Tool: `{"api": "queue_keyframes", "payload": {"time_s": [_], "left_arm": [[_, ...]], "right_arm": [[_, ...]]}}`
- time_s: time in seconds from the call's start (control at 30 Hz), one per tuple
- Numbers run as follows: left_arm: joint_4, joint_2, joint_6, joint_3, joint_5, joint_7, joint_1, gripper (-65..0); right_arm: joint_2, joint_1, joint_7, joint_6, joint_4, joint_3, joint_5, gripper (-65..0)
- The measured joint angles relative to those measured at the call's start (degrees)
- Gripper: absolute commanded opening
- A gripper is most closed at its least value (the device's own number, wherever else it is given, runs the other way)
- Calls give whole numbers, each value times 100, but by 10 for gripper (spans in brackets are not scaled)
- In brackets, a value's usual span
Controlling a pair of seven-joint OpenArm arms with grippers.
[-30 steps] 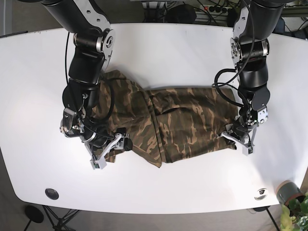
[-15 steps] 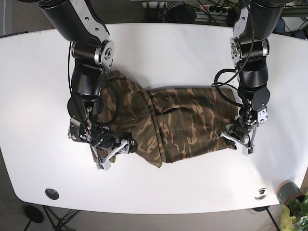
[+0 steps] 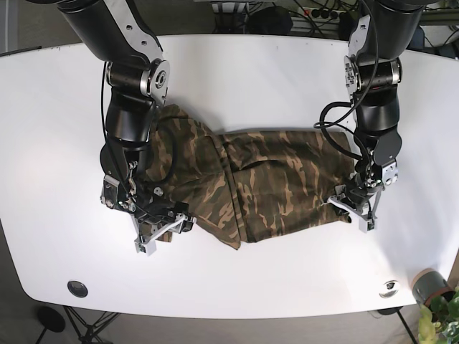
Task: Fold the T-shirt properly
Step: 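Lift the shirt with both grippers and pull the edges apart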
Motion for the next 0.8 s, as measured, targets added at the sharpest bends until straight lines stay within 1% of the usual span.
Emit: {"api": "queue_keyframes", "payload": {"time_s": [0.13, 0.27, 0.33, 0.43, 0.47, 0.53, 0.6, 0.7, 0.8], "left_arm": [[0, -2, -2, 0, -2, -9, 2, -650], [0, -2, -2, 0, 0, -11, 2, -650], [0, -2, -2, 0, 0, -11, 2, -650], [0, -2, -2, 0, 0, -11, 2, -650], [0, -4, -2, 0, 0, -11, 2, -650], [0, -2, -2, 0, 0, -9, 2, -650], [0, -2, -2, 0, 0, -11, 2, -650], [0, -4, -2, 0, 0, -9, 0, -650], [0, -4, -2, 0, 0, -4, -11, -650]], "right_arm": [[2, -15, 17, -13, 0, 0, -4, -417], [2, -42, 22, -13, 0, 0, -4, -439], [2, -55, 39, -13, 0, 0, 0, -498], [2, -87, 42, -13, 0, 0, -2, -629], [2, -103, 37, -13, -2, -2, -4, -637], [2, -125, 35, -13, -2, 0, -4, -615], [2, -140, 39, -13, 0, 4, 2, -631], [4, -203, 55, -11, 33, 33, 31, -629], [7, -402, -22, -17, 387, 35, 13, -629]]}}
